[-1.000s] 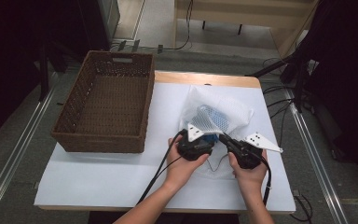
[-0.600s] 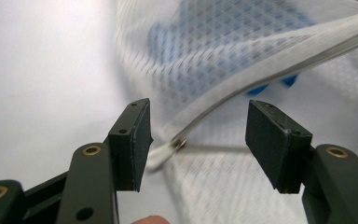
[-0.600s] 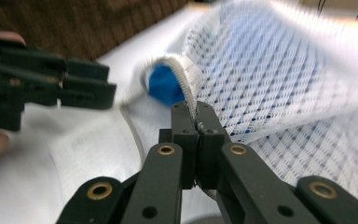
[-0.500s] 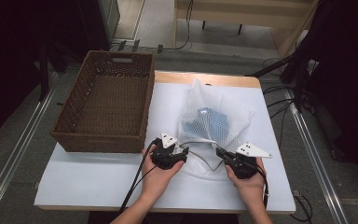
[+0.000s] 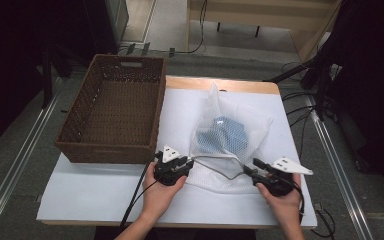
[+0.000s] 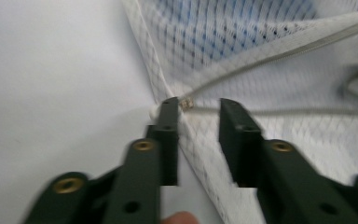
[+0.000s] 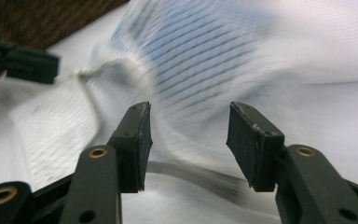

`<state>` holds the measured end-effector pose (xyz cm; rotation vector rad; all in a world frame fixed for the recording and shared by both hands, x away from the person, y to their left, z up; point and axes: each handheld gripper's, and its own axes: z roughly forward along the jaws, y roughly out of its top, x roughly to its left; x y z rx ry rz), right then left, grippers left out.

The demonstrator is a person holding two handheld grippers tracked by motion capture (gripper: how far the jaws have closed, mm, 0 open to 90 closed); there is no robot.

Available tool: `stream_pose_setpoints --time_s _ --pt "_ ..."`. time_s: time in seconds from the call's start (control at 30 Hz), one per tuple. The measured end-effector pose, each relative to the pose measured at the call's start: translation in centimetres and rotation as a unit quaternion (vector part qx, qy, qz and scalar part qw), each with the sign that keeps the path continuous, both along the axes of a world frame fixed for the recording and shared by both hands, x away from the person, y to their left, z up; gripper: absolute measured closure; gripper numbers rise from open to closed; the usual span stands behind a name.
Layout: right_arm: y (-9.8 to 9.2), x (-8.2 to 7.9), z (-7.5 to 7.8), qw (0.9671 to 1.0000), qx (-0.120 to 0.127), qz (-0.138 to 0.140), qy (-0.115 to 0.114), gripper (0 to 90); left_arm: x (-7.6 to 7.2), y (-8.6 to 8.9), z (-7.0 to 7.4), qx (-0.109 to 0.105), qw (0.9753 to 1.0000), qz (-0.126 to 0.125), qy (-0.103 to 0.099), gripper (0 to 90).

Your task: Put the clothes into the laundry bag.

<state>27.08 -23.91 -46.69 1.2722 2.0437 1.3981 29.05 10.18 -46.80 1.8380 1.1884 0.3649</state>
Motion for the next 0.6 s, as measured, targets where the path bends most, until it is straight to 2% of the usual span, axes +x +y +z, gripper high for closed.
stream_pose_setpoints --time_s 0.03,0.07,0.1,0.17,0.2,0.23,0.3,0.33,0.4,0.43,0.5,0.53,0.57,0.6 --pt "-0.9 -0.1 0.2 0.9998 0.012 -0.017 -0.003 50.8 0.1 0.0 0.3 -0.01 0.9998 0.014 -0.012 58.2" --pt "-2.5 0.2 0.3 0.9977 0.025 -0.062 0.007 50.8 0.2 -0.1 0.4 -0.016 0.9996 0.021 -0.014 53.7" --pt "-2.5 0.2 0.3 0.9977 0.025 -0.062 0.007 50.8 0.4 -0.2 0.5 -0.022 0.9992 0.029 -0.018 53.7" --pt "-3.7 0.8 -0.2 0.993 0.031 -0.11 0.032 49.9 1.0 -0.9 0.6 -0.026 0.9984 0.042 -0.027 50.7" --pt "-4.0 1.0 -0.5 0.9913 0.033 -0.119 0.045 49.0 1.2 -1.1 0.5 -0.03 0.998 0.049 -0.026 50.1" --pt "-4.1 1.3 -0.9 0.991 0.027 -0.12 0.052 48.4 1.6 -1.4 0.4 -0.037 0.9975 0.056 -0.02 50.0" --pt "-3.4 1.9 -1.7 0.9909 0.005 -0.108 0.081 45.4 2.2 -1.8 0.0 -0.041 0.9968 0.068 -0.009 49.3" --pt "-3.4 1.9 -1.7 0.9909 0.005 -0.108 0.081 45.4 2.5 -2.1 -0.2 -0.041 0.9965 0.073 0.0 49.3" --pt "-2.2 2.2 -2.0 0.9908 -0.022 -0.094 0.095 47.2 3.0 -2.4 -0.7 -0.039 0.9966 0.071 0.018 49.1" --pt "-2.2 2.2 -2.0 0.9908 -0.022 -0.094 0.095 47.2 3.2 -2.7 -1.1 -0.03 0.9969 0.064 0.037 49.1" --pt "-1.3 2.3 -2.2 0.9895 -0.05 -0.09 0.101 51.8 3.4 -2.9 -1.1 -0.02 0.9973 0.052 0.048 50.3" --pt "-1.0 2.2 -2.1 0.9888 -0.07 -0.094 0.093 57.6 3.4 -3.1 -1.1 -0.007 0.9973 0.049 0.054 55.1" --pt "-0.7 2.1 -2.1 0.987 -0.09 -0.1 0.088 62.6 3.3 -3.2 -1.1 0.004 0.9977 0.045 0.05 59.8" --pt "-0.6 2.0 -2.0 0.9888 -0.089 -0.082 0.088 76.3 3.1 -3.1 -1.1 0.015 0.9978 0.022 0.061 79.0"
